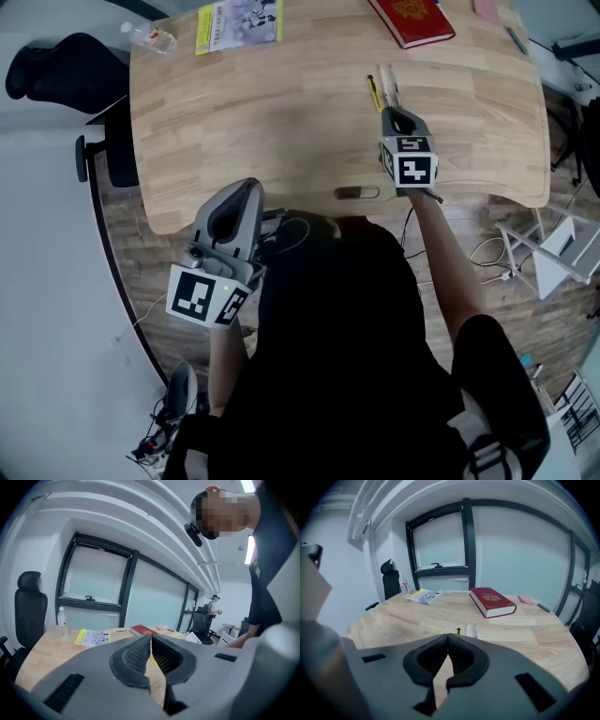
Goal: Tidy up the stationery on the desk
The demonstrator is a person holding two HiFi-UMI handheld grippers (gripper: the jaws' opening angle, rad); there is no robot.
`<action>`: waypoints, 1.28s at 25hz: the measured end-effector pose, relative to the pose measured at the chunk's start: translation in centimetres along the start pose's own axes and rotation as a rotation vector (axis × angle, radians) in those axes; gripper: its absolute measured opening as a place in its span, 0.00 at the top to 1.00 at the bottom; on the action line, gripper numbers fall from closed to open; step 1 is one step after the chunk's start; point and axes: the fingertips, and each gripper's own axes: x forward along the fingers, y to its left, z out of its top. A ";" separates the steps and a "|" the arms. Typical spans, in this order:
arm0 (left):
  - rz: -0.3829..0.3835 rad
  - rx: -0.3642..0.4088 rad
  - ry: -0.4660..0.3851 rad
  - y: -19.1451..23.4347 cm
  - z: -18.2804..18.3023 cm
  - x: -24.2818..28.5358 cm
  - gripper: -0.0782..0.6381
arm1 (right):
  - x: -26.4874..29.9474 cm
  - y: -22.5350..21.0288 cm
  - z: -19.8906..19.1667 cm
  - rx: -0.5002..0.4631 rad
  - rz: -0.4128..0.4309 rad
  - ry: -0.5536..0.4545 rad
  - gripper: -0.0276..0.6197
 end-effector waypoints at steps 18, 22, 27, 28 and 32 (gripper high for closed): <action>-0.180 0.057 -0.135 -0.4 2.0 -10.4 0.84 | -23.8 13.4 7.3 0.083 0.124 -0.350 0.93; -0.198 0.080 -0.172 -1.0 3.3 -12.7 0.84 | -28.3 16.6 10.0 0.036 0.209 -0.461 0.93; -0.214 0.100 -0.225 -2.0 5.2 -13.9 0.84 | -31.9 18.4 12.0 -0.043 0.248 -0.530 0.93; -0.218 0.104 -0.227 -2.1 5.3 -13.8 0.84 | -32.1 18.3 12.1 -0.056 0.241 -0.532 0.93; -0.236 0.109 -0.215 -2.9 4.8 -13.1 0.84 | -32.5 18.2 11.6 -0.083 0.239 -0.520 0.93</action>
